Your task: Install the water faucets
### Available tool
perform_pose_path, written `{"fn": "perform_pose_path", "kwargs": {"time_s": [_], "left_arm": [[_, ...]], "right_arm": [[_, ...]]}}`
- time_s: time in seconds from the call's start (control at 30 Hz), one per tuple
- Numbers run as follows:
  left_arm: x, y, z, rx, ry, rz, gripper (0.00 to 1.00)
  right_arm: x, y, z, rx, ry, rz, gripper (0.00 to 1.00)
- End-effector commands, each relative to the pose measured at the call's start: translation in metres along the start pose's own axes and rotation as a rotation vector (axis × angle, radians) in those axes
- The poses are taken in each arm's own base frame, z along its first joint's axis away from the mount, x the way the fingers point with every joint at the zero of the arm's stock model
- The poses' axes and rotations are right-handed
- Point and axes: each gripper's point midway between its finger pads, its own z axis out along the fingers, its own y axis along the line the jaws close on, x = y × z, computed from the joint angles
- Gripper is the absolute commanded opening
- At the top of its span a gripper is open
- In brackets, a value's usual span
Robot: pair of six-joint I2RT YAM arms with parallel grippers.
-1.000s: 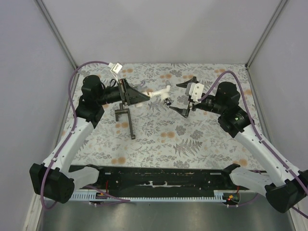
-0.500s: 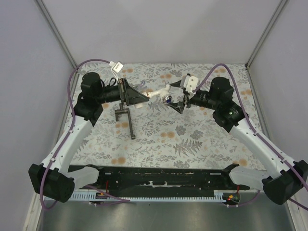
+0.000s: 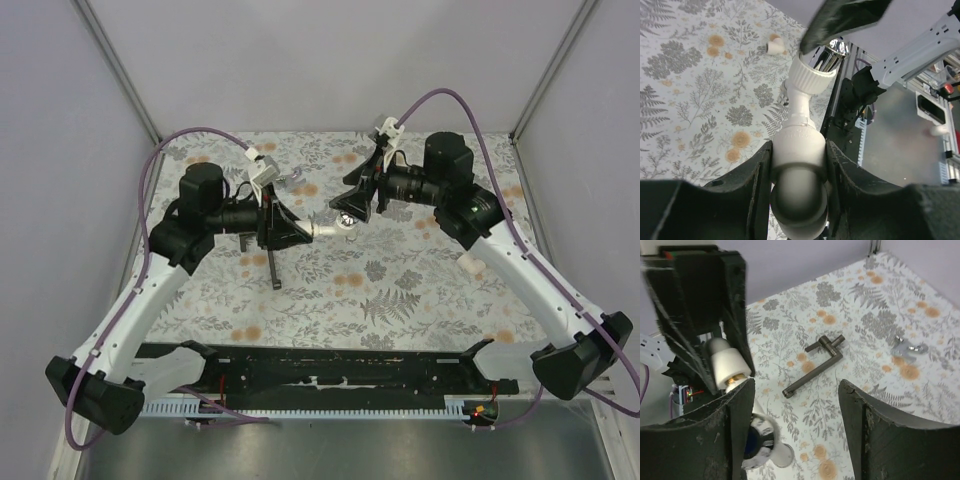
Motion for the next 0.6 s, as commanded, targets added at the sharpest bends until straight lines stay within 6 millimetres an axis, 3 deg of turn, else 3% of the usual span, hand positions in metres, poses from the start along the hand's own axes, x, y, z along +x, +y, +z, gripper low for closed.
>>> {"fn": "perform_pose_path", "kwargs": {"time_s": [0.0, 0.17, 0.27, 0.37, 0.57], "left_arm": [[-0.024, -0.025, -0.016, 0.033, -0.112, 0.316, 0.02], [-0.036, -0.046, -0.017, 0.131, -0.205, 0.319, 0.02], [-0.041, -0.049, -0.014, 0.166, -0.229, 0.276, 0.02], [-0.040, -0.036, -0.008, 0.126, -0.220, 0.205, 0.02], [-0.043, -0.013, 0.000, 0.036, -0.252, 0.064, 0.02]], "right_arm": [[0.034, -0.011, -0.002, 0.070, 0.146, 0.167, 0.74], [0.060, -0.017, -0.004, 0.095, 0.193, 0.160, 0.75], [0.067, -0.024, -0.006, 0.129, 0.203, 0.139, 0.75], [0.056, -0.029, -0.015, 0.180, 0.168, 0.103, 0.76], [0.031, -0.047, -0.050, 0.309, 0.117, -0.090, 0.78]]}}
